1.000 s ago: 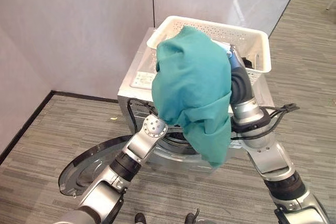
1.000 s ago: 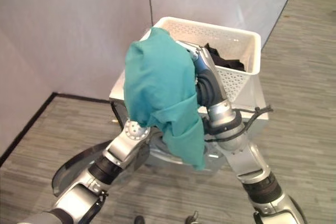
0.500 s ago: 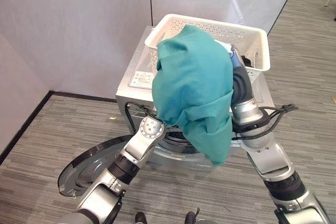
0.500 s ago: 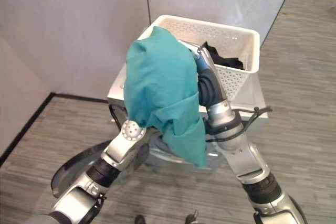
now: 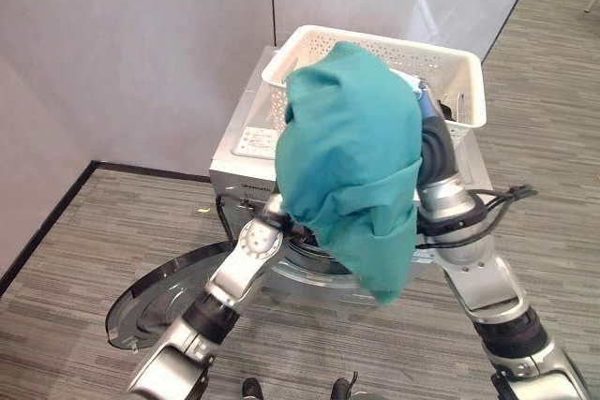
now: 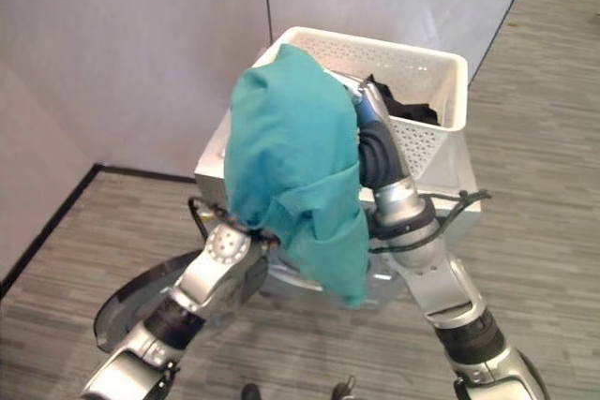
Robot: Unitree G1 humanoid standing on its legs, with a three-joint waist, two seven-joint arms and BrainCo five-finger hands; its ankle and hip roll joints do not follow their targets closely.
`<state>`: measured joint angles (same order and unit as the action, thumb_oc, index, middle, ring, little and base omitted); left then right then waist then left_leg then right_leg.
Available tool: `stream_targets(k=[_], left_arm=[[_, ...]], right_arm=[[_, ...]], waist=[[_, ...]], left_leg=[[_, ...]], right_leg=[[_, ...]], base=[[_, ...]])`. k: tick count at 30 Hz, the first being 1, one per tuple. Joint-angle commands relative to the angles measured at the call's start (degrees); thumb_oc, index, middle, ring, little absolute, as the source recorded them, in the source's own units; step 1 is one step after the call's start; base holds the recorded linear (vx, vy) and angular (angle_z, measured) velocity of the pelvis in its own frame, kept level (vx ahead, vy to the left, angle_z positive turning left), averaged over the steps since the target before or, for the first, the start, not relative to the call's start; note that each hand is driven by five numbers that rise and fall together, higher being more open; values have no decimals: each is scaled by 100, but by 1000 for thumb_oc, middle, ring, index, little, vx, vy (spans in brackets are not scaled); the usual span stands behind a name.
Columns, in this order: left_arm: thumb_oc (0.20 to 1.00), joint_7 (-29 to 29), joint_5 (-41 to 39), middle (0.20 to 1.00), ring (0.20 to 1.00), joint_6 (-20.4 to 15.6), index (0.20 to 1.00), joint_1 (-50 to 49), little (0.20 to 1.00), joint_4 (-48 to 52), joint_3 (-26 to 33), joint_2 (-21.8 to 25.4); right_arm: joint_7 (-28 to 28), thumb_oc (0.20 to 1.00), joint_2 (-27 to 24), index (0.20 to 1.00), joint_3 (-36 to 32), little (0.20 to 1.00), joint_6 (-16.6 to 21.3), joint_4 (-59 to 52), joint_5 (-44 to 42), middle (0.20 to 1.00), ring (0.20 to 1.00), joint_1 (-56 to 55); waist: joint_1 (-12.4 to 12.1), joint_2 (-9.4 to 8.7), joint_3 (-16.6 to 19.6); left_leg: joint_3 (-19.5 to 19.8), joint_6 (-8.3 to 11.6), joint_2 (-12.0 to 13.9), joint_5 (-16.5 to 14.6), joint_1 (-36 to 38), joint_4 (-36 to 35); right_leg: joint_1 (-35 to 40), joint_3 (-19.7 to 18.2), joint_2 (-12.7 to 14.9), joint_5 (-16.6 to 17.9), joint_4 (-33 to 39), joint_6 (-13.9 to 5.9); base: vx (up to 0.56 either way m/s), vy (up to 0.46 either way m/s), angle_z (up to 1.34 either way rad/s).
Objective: Grab the laundry basket,head to the washer,open it,put in the laundry and shut it.
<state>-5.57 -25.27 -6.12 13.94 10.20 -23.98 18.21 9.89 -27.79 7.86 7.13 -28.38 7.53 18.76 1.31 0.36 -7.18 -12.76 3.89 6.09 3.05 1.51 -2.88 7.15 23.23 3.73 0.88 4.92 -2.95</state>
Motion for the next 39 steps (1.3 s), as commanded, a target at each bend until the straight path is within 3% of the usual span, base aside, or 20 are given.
stream_targets(k=[1,9,19,24,39], left_arm=[[1000,557,-890,1000,1000,-53,1000,-10,1000,806,233,448],[1000,650,-890,1000,1000,-29,1000,-642,1000,803,388,498],[1000,478,-359,1000,1000,-67,1000,269,1000,339,-20,119],[1000,318,-284,1000,1000,-3,1000,1200,1000,64,-405,-244],[1000,351,-403,1000,1000,61,1000,1555,1000,123,-564,-330]], right_arm=[[-2,200,-68,200,-330,200,21,-244,-69,200,200,177],[-79,200,-63,200,-422,200,28,-254,23,200,200,9],[-21,200,50,200,-451,200,37,-241,92,200,200,-35],[26,200,123,200,-328,200,-3,-190,70,200,200,-7],[64,200,100,200,-392,200,-33,-182,67,200,200,-12]], waist=[[-88,-146,43],[-132,-165,57],[2,-187,67],[107,-169,86],[125,-129,84]], left_leg=[[-416,-38,77,-47,-450,152],[-436,-43,78,-59,-406,134],[-429,-47,53,-26,-351,3],[-452,-64,29,-23,-301,-62],[-422,-77,0,-37,-290,-79]], right_leg=[[471,-49,-131,-1027,-8,73],[491,-68,-123,-1026,4,77],[492,-53,-129,-1039,2,64],[470,-54,-113,-1027,1,38],[484,-27,-83,-1030,2,26]], base=[[-11,8,37],[0,3,8],[0,0,0],[0,0,0],[0,1,0]])
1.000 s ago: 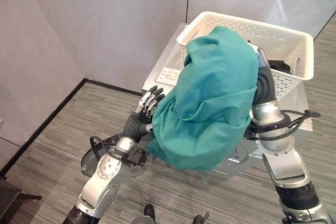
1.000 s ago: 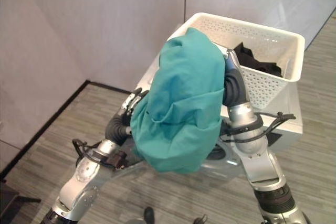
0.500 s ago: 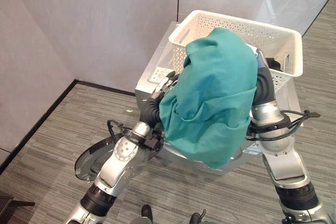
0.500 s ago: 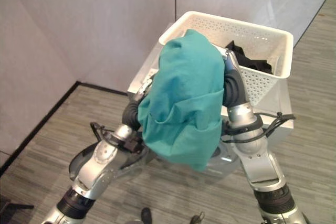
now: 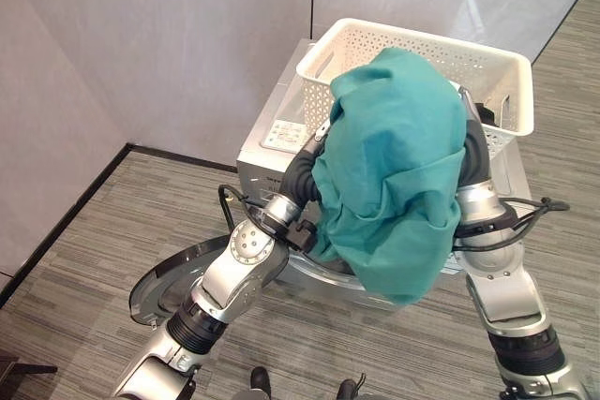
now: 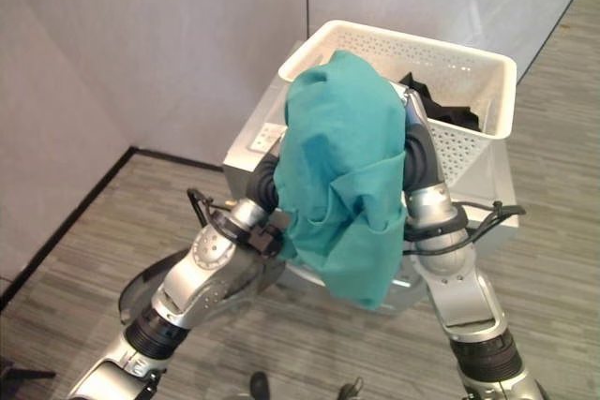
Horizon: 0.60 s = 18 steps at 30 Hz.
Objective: Grab the laundry basket,head to the washer,open it,put in the laundry and shut it.
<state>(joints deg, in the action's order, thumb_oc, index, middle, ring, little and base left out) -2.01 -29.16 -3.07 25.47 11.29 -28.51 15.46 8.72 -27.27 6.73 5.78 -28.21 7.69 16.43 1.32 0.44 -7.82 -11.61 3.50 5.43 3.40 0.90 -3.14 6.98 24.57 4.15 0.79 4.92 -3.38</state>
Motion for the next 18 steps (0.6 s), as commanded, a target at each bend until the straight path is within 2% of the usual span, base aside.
stream_targets(k=[1,11,13,16,18], left_arm=[[1000,-4,-15,1000,1000,-244,1000,402,1000,13,-111,-55],[1000,-42,-193,1000,1000,-139,1000,727,1000,-44,-236,-195],[1000,-175,-871,1000,1000,-125,1000,993,1000,-466,-522,-494],[1000,-277,-795,1000,1000,-177,1000,1036,1000,-842,-530,-602],[1000,-278,-481,1000,1000,-222,1000,763,1000,-1292,-577,-649]], right_arm=[[181,200,47,200,-279,200,102,-200,52,200,200,221],[243,200,34,200,-355,200,21,-146,82,200,200,212],[332,200,67,200,-227,200,-57,-98,13,200,200,282],[257,200,183,200,27,200,-65,33,-219,200,200,245],[91,200,212,200,366,200,-69,82,-328,200,200,35]], waist=[[124,-138,148],[144,-106,148],[218,-89,125],[266,-76,103],[298,-80,-35]], left_leg=[[-537,-39,67,-72,-229,-53],[-514,-50,26,-79,-235,-59],[-560,-53,24,-71,-218,-68],[-610,-38,26,-59,-171,-112],[-570,9,19,-110,-226,-120]], right_leg=[[501,-160,-126,-1021,2,69],[508,-96,-98,-1016,-6,51],[510,-97,-99,-1018,-13,54],[509,-132,-102,-1024,-13,53],[414,-249,-78,-1085,-31,43]], base=[[0,0,0],[0,0,0],[8,-13,4],[3,-15,0],[-16,-23,-4]])
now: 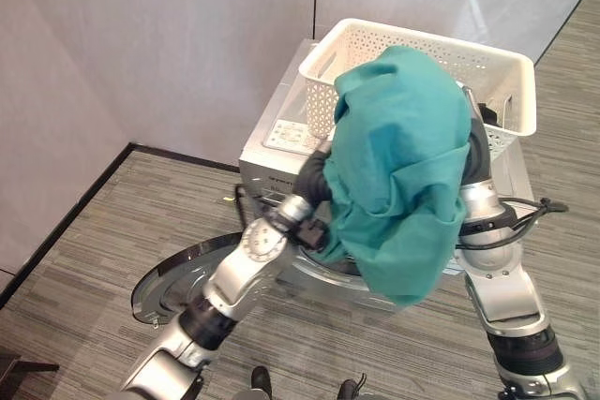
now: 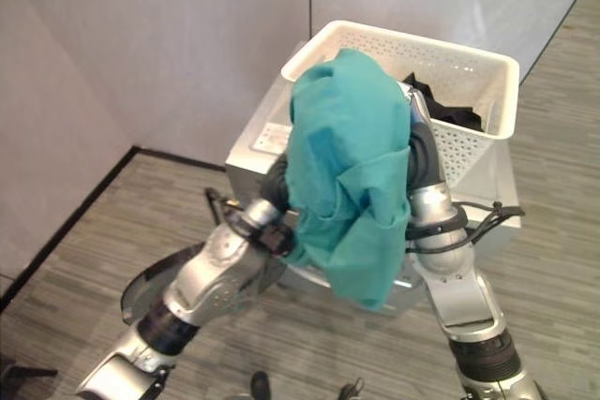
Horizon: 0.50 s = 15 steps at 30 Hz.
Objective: Grab the laundry basket,head to the washer,open it,put in the laundry and shut it.
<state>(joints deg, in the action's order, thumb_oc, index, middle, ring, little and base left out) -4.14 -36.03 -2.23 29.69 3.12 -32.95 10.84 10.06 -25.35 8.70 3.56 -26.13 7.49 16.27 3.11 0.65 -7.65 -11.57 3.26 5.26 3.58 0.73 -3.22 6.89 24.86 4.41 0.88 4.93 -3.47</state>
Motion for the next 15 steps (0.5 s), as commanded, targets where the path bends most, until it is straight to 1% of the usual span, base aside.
stream_targets(k=[1,4,7,15], left_arm=[[1000,-57,259,1000,1000,-299,1000,290,1000,-560,-152,-201],[1000,-57,264,1000,1000,-314,1000,131,1000,-657,-215,-201],[1000,-40,222,1000,1000,-333,1000,-126,1000,-569,-189,-92],[1000,-95,204,1000,1000,-419,1000,-538,1000,-284,85,156]], right_arm=[[-68,200,40,200,229,200,150,-141,-286,200,200,15],[-170,200,84,200,510,200,140,-97,-279,200,200,-138],[-357,200,67,200,834,200,160,-53,-335,200,200,-402],[-633,200,-133,200,1037,200,221,8,-425,200,200,-1026]], waist=[[124,-91,-75],[122,-52,-162],[96,-3,-224],[51,54,-347]], left_leg=[[-590,36,38,-116,-241,-123],[-591,42,37,-83,-337,-133],[-568,43,32,-54,-431,-139],[-515,42,-29,-14,-546,-144]], right_leg=[[377,-278,-97,-1089,-37,45],[266,-253,-86,-1077,-55,36],[177,-214,-76,-1061,-63,32],[112,-90,-22,-1068,-94,25]], base=[[-22,-16,-7],[-63,7,-7],[-49,15,1],[-31,25,6]])
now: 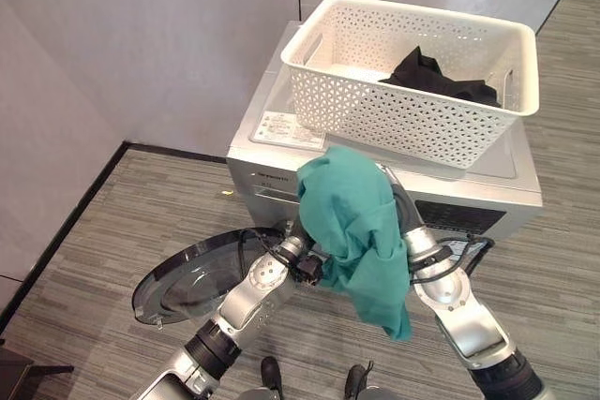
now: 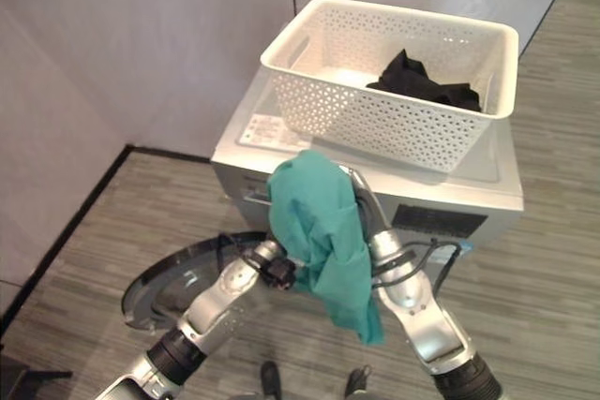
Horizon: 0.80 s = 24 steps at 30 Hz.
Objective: Grab the laundry basket,head to the washer,open it,put in the laundry and shut it.
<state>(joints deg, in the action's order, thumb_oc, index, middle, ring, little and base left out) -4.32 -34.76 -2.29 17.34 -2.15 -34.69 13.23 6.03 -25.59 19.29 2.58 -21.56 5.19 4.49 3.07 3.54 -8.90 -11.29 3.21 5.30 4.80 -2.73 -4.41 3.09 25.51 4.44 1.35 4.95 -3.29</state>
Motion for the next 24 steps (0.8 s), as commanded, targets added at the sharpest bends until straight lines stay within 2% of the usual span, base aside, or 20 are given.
stream_targets(k=[1,6,10,20,21,22,24], left_arm=[[1000,-76,80,1000,1000,-415,1000,664,1000,273,286,-64],[1000,-56,15,1000,1000,-465,1000,316,1000,273,408,17],[1000,51,-223,1000,1000,-517,1000,-78,1000,175,433,13],[1000,61,-299,1000,1000,-684,1000,15,1000,224,399,-17],[576,23,-340,576,576,-722,576,71,576,160,402,-77],[413,-13,-357,413,413,-739,413,100,413,117,399,-115],[200,-80,-414,200,200,-779,200,152,200,39,370,-209]], right_arm=[[-254,200,-130,200,-5,200,328,-445,-209,200,200,114],[-427,200,-131,200,174,200,374,-398,-338,200,200,28],[-509,200,-149,200,292,200,431,-311,-516,200,200,2],[-488,200,-246,200,203,200,541,-242,-602,200,200,-176],[-464,200,-221,200,202,200,560,-224,-596,200,200,-176],[-441,200,-210,200,210,200,565,-207,-586,200,200,-172],[-406,200,-189,200,244,200,564,-179,-568,200,200,-158]], waist=[[57,-226,-227],[10,-228,-248],[-31,-314,-242],[-10,-418,-194],[1,-426,-171],[5,-427,-163],[16,-434,-168]], left_leg=[[-538,47,-38,-136,-211,-28],[-543,30,-70,-155,-243,-27],[-584,16,-83,-177,-239,-11],[-627,9,-98,-166,-320,-10],[-649,3,-112,-178,-320,-15],[-651,-2,-115,-181,-319,-16],[-667,-9,-125,-172,-315,-16]], right_leg=[[474,-144,-15,-1112,-102,4],[456,-114,27,-1085,-109,-22],[464,-115,35,-1093,-129,-23],[455,-62,31,-1119,-147,-13],[456,-31,37,-1119,-150,-22],[459,-19,41,-1121,-158,-23],[449,2,49,-1132,-200,-20]], base=[[-47,54,12],[-9,27,5],[0,0,0],[2,2,1],[18,16,7],[14,12,7],[12,14,8]])
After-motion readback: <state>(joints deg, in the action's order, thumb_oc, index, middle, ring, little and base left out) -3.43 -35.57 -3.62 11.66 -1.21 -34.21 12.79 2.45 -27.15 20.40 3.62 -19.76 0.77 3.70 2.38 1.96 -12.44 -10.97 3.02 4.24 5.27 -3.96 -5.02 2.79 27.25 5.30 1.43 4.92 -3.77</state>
